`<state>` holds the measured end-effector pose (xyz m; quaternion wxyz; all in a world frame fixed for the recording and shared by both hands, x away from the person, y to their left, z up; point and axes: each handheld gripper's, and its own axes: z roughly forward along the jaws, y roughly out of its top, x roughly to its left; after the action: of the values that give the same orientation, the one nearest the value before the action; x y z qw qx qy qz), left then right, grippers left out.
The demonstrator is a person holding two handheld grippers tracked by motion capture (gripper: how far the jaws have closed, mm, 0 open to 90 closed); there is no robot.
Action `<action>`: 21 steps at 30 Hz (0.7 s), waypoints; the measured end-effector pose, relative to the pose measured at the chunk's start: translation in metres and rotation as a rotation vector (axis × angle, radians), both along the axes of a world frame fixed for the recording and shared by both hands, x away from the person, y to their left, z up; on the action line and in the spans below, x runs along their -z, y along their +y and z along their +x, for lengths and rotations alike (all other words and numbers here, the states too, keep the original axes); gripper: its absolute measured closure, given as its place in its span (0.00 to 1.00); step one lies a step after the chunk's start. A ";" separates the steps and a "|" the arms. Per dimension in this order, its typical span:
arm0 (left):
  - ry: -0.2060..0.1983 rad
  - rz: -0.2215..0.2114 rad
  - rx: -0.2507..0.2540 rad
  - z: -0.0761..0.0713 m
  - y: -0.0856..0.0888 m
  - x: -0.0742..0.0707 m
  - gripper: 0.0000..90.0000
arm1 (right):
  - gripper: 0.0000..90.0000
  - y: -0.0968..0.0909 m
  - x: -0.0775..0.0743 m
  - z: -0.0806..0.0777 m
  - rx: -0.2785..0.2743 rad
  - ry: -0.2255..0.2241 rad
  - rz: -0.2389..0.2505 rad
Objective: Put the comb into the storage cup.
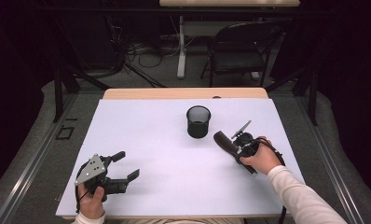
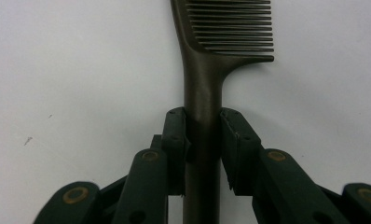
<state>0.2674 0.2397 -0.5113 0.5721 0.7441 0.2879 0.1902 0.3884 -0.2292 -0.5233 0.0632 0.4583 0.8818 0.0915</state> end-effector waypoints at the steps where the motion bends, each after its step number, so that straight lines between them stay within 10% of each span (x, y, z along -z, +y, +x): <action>1: 0.001 0.000 0.000 0.000 0.000 0.000 0.17 | 0.81 0.000 0.000 0.000 0.001 0.000 0.001; 21: 0.003 -0.001 -0.001 0.000 0.000 0.000 0.17 | 0.81 -0.002 -0.006 -0.005 0.024 -0.006 0.031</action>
<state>0.2677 0.2393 -0.5116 0.5719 0.7441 0.2891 0.1891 0.3831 -0.2308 -0.5177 0.0596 0.4693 0.8747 0.1058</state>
